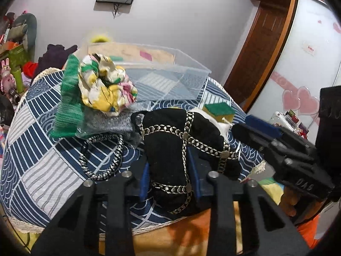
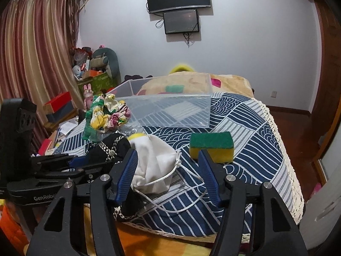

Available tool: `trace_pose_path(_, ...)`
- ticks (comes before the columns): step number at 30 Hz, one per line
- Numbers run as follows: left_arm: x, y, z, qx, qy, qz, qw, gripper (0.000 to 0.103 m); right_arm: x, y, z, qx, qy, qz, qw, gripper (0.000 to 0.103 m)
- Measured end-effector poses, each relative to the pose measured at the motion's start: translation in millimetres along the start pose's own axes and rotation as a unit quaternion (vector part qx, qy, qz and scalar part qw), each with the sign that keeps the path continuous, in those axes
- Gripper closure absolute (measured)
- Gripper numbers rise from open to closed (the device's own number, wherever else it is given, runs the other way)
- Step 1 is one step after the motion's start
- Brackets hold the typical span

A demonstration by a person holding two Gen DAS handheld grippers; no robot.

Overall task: Organize soft objects
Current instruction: 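Grasp the black chain bag with the left tool while the right tool grasps the white cloth, then carry the black bag and white cloth over the clear plastic box with both tools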

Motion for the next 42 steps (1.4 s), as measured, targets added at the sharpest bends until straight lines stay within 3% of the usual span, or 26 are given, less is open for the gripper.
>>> trace_pose_path(15,-21,-41,37,0.081,0.026,0.060,0.9946,0.084,-18,24,-13,-0.034,-0.018,0.009,0.999,0.048)
trace_pose_path(21,-38,-37,39,0.081,0.011,0.073,0.9940,0.085,-29,41,-24,-0.059,-0.028,0.024,0.998,0.048)
trace_pose_path(25,-47,-43,41,0.091,0.006,0.083,0.9924,0.085,-29,45,-30,-0.068,-0.027,0.030,0.997,0.074)
trace_pose_path(28,-48,-46,45,0.100,0.005,0.080,0.9918,0.085,-27,37,-30,-0.061,-0.016,0.035,0.997,0.086)
trace_pose_path(42,-46,-69,84,0.153,0.022,0.085,0.9843,0.085,-9,-9,18,0.017,-0.029,-0.012,0.999,0.086)
Point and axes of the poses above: each gripper's, at about its wrist camera, not at the fingertips, and y roughly the way its jaws point, x to its right, z to its top, the point moved 8 cm from there along y, roughly the way its jaws point, and after that the axes turned 13 degrees about x, right-handed, at the moved point
